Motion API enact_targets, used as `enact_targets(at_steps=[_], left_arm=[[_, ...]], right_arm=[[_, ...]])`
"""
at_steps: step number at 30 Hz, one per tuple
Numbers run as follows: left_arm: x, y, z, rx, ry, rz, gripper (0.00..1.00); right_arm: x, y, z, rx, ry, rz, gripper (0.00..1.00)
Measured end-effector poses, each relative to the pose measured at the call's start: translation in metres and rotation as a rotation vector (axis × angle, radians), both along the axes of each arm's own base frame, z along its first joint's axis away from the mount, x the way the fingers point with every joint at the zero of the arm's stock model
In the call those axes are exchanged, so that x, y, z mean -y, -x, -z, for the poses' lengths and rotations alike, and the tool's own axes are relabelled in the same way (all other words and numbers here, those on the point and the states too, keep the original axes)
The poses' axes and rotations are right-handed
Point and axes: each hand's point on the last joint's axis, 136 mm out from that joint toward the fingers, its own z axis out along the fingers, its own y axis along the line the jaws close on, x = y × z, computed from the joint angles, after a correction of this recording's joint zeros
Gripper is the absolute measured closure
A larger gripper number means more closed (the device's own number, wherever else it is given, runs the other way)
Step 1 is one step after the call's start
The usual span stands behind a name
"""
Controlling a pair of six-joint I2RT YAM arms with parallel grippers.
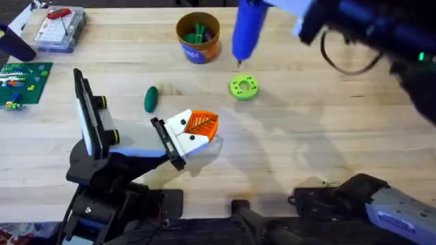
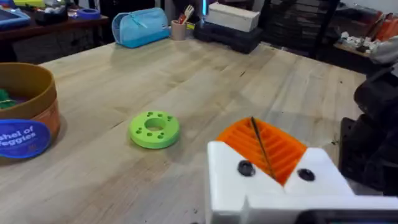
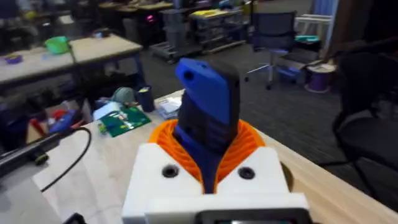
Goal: Pick up the gripper from the table and insert it into the empty holder that is missing its gripper. Then pick up a screw, insert it into the mounting hole, and use the screwdriver to tighten it. Finally, clean up the table by picking up the vegetable and placing it into the bucket.
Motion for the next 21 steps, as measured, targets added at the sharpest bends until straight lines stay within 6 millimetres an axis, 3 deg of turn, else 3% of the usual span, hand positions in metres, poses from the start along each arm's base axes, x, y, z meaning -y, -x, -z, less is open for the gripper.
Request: enact_targets(at_steps=[11, 16, 21], left_arm=[[0.0, 0.0, 0.0, 0.0, 0.0, 0.0, 0.983], [0.0, 0.0, 0.0, 0.0, 0.0, 0.0, 0.983], [0.0, 0.0, 0.0, 0.0, 0.0, 0.0, 0.983]], right_arm=[[-0.051, -0.012, -0.08, 0.138, -0.049, -0.33, 0.954], [-0.061, 0.007, -0.108, 0.253, -0.121, -0.496, 0.955], [-0.064, 0.032, -0.11, 0.252, -0.122, -0.64, 0.955]])
